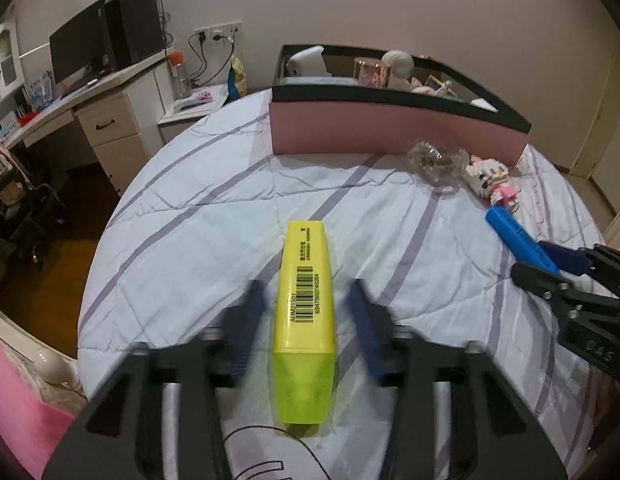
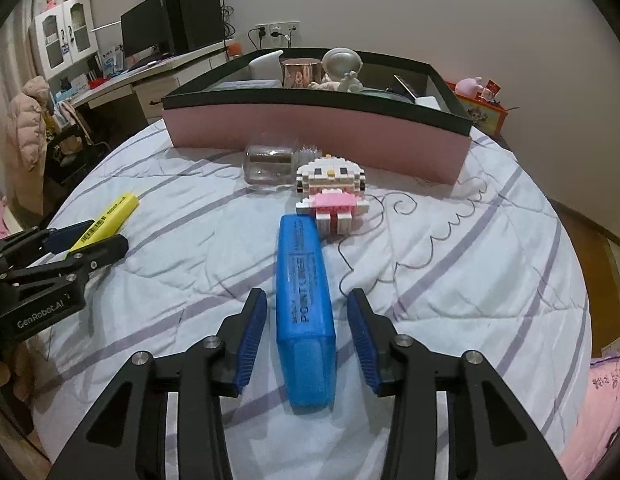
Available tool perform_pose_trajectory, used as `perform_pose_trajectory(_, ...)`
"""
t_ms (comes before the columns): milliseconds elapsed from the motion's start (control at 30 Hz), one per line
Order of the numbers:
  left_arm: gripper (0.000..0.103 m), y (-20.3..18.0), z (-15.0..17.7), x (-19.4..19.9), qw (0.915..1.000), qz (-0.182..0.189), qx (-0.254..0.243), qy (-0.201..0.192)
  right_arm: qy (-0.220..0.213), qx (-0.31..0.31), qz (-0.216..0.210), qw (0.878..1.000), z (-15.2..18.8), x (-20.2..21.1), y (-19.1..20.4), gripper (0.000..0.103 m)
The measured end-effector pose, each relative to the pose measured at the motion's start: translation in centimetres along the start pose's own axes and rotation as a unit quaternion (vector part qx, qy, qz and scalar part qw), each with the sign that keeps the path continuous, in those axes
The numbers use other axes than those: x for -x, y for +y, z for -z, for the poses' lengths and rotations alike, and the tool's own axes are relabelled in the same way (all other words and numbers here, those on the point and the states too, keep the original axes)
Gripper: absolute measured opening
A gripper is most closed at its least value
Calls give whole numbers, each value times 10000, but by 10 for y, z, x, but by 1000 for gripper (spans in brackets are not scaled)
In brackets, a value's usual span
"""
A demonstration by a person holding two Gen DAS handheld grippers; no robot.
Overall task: Organize rigid objects
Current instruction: 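Lift both highlighters and carry them over the pink box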
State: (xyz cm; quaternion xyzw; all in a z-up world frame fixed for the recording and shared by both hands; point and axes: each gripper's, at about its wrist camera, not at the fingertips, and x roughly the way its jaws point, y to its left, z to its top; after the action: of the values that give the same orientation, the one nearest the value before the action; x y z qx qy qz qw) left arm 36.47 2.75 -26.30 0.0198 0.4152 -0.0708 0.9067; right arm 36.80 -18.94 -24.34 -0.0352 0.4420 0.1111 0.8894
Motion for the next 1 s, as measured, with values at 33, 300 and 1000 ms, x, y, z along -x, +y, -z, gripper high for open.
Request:
perform_pose_trajectory(33,26,1,1,1,10000,66,34,-33,-5,48,5,10000,0,0,1,35)
perform_pose_trajectory(300,26,-2,7,24,9988,92,200,-445,-397,-58,-265,9988,8,21,0,27)
perform_pose_trajectory(1000,26,-65,5,196,9608,-124,-290,-2756,-3149,-68,528,9476,23,212,20,27)
